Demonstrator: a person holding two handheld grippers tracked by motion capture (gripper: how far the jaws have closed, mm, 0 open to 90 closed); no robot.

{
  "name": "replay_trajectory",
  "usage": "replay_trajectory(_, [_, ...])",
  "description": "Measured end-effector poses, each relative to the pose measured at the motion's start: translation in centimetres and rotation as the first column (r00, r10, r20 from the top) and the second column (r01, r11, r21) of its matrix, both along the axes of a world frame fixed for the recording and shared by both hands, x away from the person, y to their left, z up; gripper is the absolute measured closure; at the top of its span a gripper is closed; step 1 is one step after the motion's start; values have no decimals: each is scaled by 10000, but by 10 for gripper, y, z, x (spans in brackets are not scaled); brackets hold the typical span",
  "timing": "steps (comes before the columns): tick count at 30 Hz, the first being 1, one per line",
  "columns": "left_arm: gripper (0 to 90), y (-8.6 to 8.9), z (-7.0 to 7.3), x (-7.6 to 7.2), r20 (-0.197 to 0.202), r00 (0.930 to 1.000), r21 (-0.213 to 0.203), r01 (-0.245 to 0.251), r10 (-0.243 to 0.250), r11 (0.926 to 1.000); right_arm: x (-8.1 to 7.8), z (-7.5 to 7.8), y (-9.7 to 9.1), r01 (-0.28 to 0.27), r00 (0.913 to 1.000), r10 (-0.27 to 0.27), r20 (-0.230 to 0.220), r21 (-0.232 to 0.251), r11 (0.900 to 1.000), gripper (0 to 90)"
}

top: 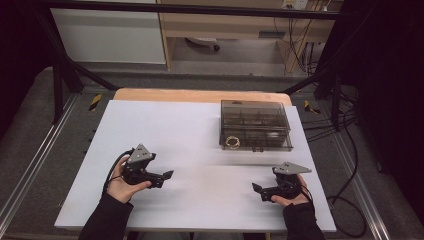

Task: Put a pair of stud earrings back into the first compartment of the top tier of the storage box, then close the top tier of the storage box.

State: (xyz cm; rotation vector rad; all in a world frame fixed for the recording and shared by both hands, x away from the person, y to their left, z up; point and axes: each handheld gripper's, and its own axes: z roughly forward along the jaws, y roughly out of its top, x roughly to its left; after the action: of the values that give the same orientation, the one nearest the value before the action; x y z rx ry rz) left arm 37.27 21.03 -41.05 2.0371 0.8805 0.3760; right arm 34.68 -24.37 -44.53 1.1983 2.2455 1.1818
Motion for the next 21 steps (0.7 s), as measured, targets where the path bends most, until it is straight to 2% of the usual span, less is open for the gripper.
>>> replay_trajectory(6, [86,12,-9,-3,-112,9998,176,-137,139,9998,0,1,-1,122,9999,-122,65,21,9999,13])
replay_trajectory(12, [86,23,-14,-9,-45,9996,210,-290,291,9994,0,2,-3,226,9996,-226,162,-19,9997,27])
replay_trajectory(21, [85,37,-20,-14,52,9991,255,-428,427,9988,-1,6,-5,350,9981,-349,501,-19,9994,98])
